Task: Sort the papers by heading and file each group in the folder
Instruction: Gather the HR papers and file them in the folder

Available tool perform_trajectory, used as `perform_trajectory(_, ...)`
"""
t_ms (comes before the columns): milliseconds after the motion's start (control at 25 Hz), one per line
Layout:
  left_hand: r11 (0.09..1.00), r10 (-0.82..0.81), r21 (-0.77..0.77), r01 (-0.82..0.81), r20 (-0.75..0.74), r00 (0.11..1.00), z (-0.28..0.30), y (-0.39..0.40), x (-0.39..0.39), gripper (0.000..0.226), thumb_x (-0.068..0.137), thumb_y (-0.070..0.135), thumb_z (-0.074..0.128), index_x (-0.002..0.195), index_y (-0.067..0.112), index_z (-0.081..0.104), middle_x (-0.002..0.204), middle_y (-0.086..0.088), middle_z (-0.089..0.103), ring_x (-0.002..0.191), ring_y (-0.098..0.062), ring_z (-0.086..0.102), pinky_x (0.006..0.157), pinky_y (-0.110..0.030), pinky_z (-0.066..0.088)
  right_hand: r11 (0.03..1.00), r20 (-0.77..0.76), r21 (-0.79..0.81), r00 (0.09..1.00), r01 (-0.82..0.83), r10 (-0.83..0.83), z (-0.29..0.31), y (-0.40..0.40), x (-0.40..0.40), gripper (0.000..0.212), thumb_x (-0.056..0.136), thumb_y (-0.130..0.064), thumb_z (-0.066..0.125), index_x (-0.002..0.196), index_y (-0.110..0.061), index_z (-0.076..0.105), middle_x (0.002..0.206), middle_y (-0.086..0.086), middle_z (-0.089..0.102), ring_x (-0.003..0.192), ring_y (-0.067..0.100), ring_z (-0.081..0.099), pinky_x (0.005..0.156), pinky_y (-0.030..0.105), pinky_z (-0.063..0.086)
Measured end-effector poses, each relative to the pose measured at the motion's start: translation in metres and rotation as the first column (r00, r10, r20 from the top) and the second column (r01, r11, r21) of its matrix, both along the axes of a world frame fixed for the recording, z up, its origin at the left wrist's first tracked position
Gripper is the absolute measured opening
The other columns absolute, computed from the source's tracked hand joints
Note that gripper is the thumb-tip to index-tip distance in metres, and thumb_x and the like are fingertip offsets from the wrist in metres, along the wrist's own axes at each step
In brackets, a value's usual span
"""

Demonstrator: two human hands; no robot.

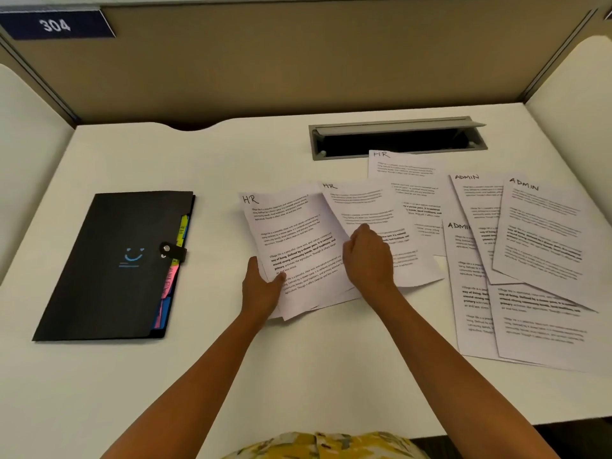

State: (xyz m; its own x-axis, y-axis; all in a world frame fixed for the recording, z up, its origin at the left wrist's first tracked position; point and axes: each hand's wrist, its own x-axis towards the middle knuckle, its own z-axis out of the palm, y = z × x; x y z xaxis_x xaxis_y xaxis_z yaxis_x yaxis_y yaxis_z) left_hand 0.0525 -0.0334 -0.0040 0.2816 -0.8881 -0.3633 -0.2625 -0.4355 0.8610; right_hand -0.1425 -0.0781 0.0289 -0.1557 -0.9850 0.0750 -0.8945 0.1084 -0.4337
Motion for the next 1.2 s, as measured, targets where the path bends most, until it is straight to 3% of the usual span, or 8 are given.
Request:
perform_trajectory(320,0.987,0.148,0.079,-0.142,-0.073,0.986,0.008,-0.016,-0.007,0.040,0.097,0.052,0.040,0.124,0.022,0.046,0.115,0.003,0.058,0.091,-0.017,0.060,0.076,-0.031,0.051,0.922,0.112,0.314,0.974,-0.225,0.199,-0.006,0.014,0.088,0.029,0.098,-0.030,0.050,0.117,-0.008,0.056,0.108,0.010,0.067,0.095,0.026,0.065,0.076,0.031,0.050)
perform_trajectory(480,0.994,0.080,0.073,-0.081,0.016,0.997,0.001,-0.026,0.002,0.031,0.092,0.029,0.062,0.120,0.020,0.051,0.124,-0.002,0.059,0.098,-0.018,0.055,0.081,-0.031,0.047,0.890,0.233,0.309,0.934,-0.334,0.270,-0.013,0.009,0.078,0.030,0.099,-0.034,0.048,0.114,-0.011,0.059,0.106,0.007,0.068,0.093,0.023,0.065,0.076,0.030,0.051)
perform_trajectory(600,0.995,0.063,0.073,-0.064,0.024,0.998,-0.002,-0.030,0.010,0.035,0.090,0.020,0.064,0.123,0.016,0.054,0.123,-0.005,0.062,0.096,-0.019,0.059,0.079,-0.031,0.050,0.963,0.341,0.193,0.933,-0.190,0.116,-0.020,-0.025,0.026,0.031,0.096,-0.030,0.054,0.121,-0.014,0.054,0.117,0.007,0.065,0.102,0.025,0.064,0.083,0.031,0.050)
perform_trajectory(720,0.993,0.076,0.084,-0.078,0.027,0.997,-0.003,-0.030,0.022,0.033,0.090,0.019,0.065,0.121,0.016,0.056,0.122,-0.007,0.064,0.096,-0.021,0.061,0.081,-0.035,0.052,0.976,0.306,0.212,0.952,-0.044,-0.023,-0.040,-0.057,-0.036,0.077,0.087,-0.039,0.068,0.147,-0.012,0.029,0.155,0.010,0.031,0.142,0.031,0.031,0.115,0.041,0.025)
perform_trajectory(800,0.991,0.091,0.097,-0.092,0.015,0.996,-0.003,-0.031,0.026,0.033,0.089,0.017,0.065,0.121,0.015,0.057,0.122,-0.007,0.064,0.097,-0.022,0.061,0.082,-0.036,0.052,0.955,0.211,0.293,0.977,-0.039,-0.024,-0.057,-0.066,-0.059,0.105,0.080,-0.053,0.070,0.154,-0.011,0.008,0.163,0.008,0.002,0.150,0.030,0.001,0.119,0.045,-0.004)
perform_trajectory(880,0.989,0.114,0.097,-0.112,-0.011,0.993,-0.001,-0.032,0.026,0.032,0.089,0.015,0.066,0.120,0.015,0.057,0.122,-0.006,0.064,0.098,-0.022,0.062,0.083,-0.036,0.052,0.948,0.178,0.315,0.984,-0.032,-0.026,-0.069,-0.065,-0.065,0.115,0.079,-0.061,0.066,0.154,-0.009,-0.003,0.163,0.009,-0.005,0.150,0.028,-0.006,0.118,0.046,-0.009)
perform_trajectory(1040,0.988,0.134,0.087,-0.130,-0.042,0.990,0.001,-0.032,0.025,0.028,0.089,0.014,0.066,0.116,0.016,0.057,0.122,-0.007,0.064,0.098,-0.021,0.060,0.081,-0.034,0.050,0.975,0.306,0.223,0.950,-0.014,-0.056,-0.071,-0.055,-0.049,0.094,0.089,-0.042,0.063,0.155,-0.010,0.004,0.163,0.010,0.008,0.150,0.026,0.008,0.123,0.041,0.004)
perform_trajectory(1200,0.986,0.147,0.085,-0.142,-0.067,0.987,0.001,-0.027,0.023,0.029,0.089,0.013,0.066,0.115,0.018,0.054,0.123,-0.006,0.063,0.099,-0.021,0.060,0.081,-0.034,0.051,0.991,0.318,0.110,0.942,0.075,-0.106,-0.067,-0.048,-0.031,0.062,0.096,-0.016,0.054,0.152,-0.012,0.026,0.147,0.012,0.046,0.132,0.031,0.047,0.111,0.039,0.035)
